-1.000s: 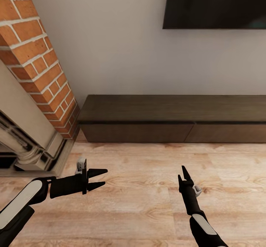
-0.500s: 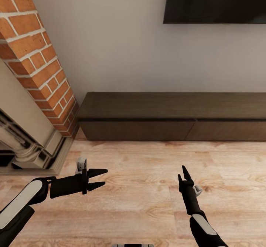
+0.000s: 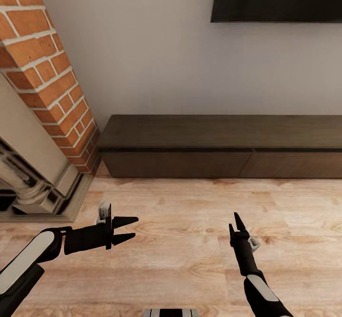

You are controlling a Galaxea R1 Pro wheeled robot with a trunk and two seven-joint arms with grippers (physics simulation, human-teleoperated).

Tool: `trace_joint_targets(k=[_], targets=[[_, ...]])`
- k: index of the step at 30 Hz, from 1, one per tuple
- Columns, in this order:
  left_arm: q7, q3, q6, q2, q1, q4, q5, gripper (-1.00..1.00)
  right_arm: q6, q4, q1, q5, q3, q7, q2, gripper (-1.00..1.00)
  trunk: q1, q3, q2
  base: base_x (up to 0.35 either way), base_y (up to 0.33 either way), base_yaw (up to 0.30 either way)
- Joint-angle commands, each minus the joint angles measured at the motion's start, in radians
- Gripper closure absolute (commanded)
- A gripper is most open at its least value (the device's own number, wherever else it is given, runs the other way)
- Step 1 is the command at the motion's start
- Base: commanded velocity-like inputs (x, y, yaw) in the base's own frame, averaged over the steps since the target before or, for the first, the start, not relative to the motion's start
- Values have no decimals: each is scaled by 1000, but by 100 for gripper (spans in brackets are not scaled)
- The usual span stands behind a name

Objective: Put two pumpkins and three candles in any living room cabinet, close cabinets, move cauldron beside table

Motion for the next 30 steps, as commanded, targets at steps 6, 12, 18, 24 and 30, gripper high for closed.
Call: trace_joint_targets(k=[6,12,18,24,30], targets=[[-6,-1,1,1,-1,0,-4,-100,1,1,-1,-8,3,4,0,-100,23,-20,-43,0,0,0],[-6,0,1,0,-1,0,-4,-100,1,1,-1,-8,3,4,0,-100,46,-38,-85,0,0,0],[-6,0,1,0,-1,0,-4,-100,1,1,-1,-8,3,4,0,-100,69,-57,-127,0,0,0],[-7,0,1,1,-1,-1,-3,-100,1,1,-1,-8,3,4,0,-100,88,-73,-162,0,0,0],[-8,0,1,0,-1,-1,1,-100,2,1,-1,-19,3,14,0,-100,88,-73,-162,11,0,0]])
